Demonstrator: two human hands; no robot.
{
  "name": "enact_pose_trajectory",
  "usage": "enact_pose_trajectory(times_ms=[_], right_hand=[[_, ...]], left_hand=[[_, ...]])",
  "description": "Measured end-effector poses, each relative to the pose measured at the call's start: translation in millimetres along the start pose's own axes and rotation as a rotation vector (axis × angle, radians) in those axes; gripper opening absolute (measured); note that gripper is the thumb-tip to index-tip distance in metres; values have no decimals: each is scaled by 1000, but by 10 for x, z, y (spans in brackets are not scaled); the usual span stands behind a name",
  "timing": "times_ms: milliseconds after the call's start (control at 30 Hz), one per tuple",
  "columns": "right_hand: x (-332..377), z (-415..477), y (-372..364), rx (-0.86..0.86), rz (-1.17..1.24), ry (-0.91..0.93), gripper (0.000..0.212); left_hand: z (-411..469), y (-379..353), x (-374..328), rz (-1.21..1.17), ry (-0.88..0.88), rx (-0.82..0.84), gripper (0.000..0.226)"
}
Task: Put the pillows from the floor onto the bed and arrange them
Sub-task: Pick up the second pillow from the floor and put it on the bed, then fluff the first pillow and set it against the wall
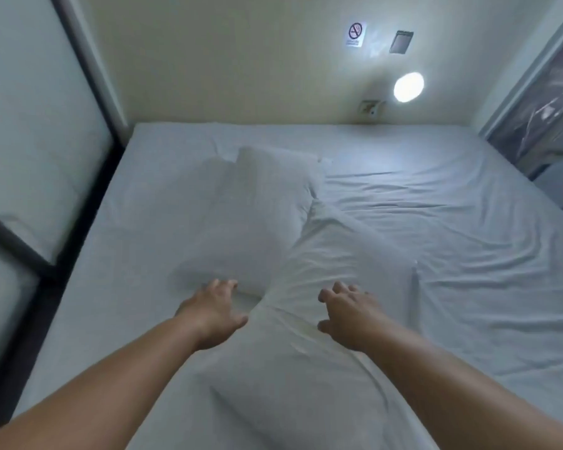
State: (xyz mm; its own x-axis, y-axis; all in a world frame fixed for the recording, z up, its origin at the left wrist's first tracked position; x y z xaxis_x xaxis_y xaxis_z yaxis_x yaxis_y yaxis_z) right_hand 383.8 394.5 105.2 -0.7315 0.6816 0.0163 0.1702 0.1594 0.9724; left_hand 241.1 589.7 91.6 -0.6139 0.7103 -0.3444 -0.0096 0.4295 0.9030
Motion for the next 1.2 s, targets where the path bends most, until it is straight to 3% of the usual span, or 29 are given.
enact_pose_trajectory(times_ms=[200, 400, 633, 733, 800, 900, 1033, 1200], right_hand=[[151, 1357, -446, -14, 216, -22, 64], [227, 2686, -671, -18, 359, -125, 90], [180, 4240, -408, -28, 532, -518, 107], [50, 4770, -1026, -9, 482, -704, 122], [62, 5166, -1574, -156, 375, -784, 127], [57, 5464, -2056, -198, 239, -773, 123], [15, 5460, -2043, -261, 192, -751, 116], [-2, 5511, -1976, -312, 247, -715, 106]], left_hand=[[1103, -171, 534, -60, 173, -30, 70], [1963, -418, 867, -90, 158, -26, 74], [3397, -198, 999, -142, 218, -41, 78], [4352, -562, 1004, -89, 283, -34, 93], [4942, -1017, 1042, -40, 306, -141, 105], [5225, -1575, 1189, 24, 296, -283, 100], [5225, -1638, 1197, -4, 227, -363, 84], [5304, -1698, 1165, 21, 156, -344, 70]])
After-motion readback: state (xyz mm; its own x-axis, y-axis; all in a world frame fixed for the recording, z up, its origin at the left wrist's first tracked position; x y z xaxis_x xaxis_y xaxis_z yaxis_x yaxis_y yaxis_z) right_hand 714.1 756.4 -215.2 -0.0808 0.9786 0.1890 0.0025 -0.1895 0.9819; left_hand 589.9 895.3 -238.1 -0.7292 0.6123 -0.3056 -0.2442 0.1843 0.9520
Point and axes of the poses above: each hand's wrist, its own z-axis towards the middle knuckle, its own y-axis out of the back of the hand, x = y × z, the point moved 3 cm from there along z, towards the middle knuckle, and after that the axes turned 12 degrees about -x, right-handed, at the moved point
